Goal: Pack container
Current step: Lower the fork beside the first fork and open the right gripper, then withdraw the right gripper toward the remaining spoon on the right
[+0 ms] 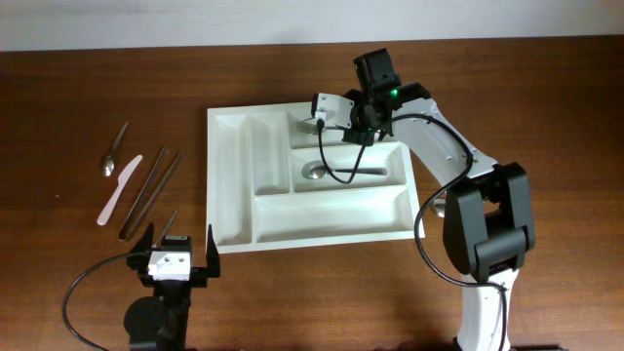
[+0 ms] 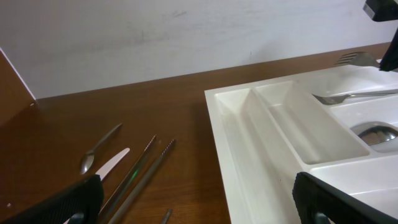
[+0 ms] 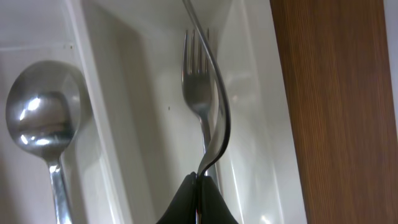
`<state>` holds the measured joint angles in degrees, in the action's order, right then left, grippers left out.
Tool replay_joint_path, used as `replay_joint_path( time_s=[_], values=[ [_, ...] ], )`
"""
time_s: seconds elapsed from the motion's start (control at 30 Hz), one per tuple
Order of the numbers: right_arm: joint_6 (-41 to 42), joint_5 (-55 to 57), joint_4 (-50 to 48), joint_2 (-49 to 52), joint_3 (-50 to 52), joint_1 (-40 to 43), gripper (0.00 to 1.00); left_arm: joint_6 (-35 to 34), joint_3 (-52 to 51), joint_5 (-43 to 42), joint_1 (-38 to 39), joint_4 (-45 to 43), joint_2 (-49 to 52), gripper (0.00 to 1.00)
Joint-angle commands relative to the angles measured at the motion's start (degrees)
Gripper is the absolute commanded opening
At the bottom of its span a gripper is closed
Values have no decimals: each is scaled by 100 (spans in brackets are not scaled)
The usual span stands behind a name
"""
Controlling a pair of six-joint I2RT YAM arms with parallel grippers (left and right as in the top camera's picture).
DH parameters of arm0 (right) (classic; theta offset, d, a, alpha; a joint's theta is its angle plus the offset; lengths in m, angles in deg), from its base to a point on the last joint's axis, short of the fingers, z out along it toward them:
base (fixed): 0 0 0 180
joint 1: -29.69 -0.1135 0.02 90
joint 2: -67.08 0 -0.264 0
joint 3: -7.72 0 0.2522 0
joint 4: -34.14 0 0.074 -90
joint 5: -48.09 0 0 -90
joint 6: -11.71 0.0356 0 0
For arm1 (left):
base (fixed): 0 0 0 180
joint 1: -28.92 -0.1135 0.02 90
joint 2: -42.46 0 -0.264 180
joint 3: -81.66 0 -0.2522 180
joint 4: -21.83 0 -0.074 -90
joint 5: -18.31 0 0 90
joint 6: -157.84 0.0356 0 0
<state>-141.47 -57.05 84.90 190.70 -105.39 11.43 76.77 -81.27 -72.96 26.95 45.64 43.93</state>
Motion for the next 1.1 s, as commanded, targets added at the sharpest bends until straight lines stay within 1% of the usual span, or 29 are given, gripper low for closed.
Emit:
replay_joint_path(
  time_s=[0.0,0.2,0.23,0.27,0.33,0.37,0.4,0.57,0.63,0.73,0.8,0.87,0.93,1.0,1.07],
  values=[
    [-17,-205,-105,55,-120,-120,4,-70,-48,-24,22,-17,-48,99],
    [87,-225,-214,57,-120,-127,4,-70,-48,-24,22,-17,-48,99],
    [90,-223,-210,57,-120,-127,6,-70,-48,-24,22,-17,-48,99],
    [96,-225,-208,57,-120,-129,15,-70,-48,-24,22,-17,-48,99],
    [111,-225,-210,57,-120,-129,23,-70,-48,-24,22,-17,-48,99],
    [114,-225,-208,55,-120,-129,28,-70,-48,-24,22,-17,-48,99],
    [144,-225,-208,55,-120,-129,31,-70,-48,-24,22,-17,-48,99],
    [221,-223,-225,55,-120,-129,39,-70,-48,-24,22,-17,-48,99],
    [348,-219,-302,42,-125,-127,44,-70,-48,-24,22,-17,-48,99],
    [852,-201,-448,-44,-179,-127,53,-70,-48,-24,22,-17,-48,99],
    [1279,-199,-439,-127,-289,-122,60,-70,-48,-24,22,-17,-48,99],
    [1998,-48,-391,-249,-439,-114,73,-70,-48,-24,22,-17,-48,99],
    [2907,356,-203,-411,-616,-96,86,-70,-48,-24,22,-17,-48,99],
    [3558,758,160,-592,-761,-48,91,-70,-48,-24,22,-17,-48,99],
    [3829,1106,649,-743,-872,35,93,-70,-48,-24,22,-17,-48,99]
  ],
)
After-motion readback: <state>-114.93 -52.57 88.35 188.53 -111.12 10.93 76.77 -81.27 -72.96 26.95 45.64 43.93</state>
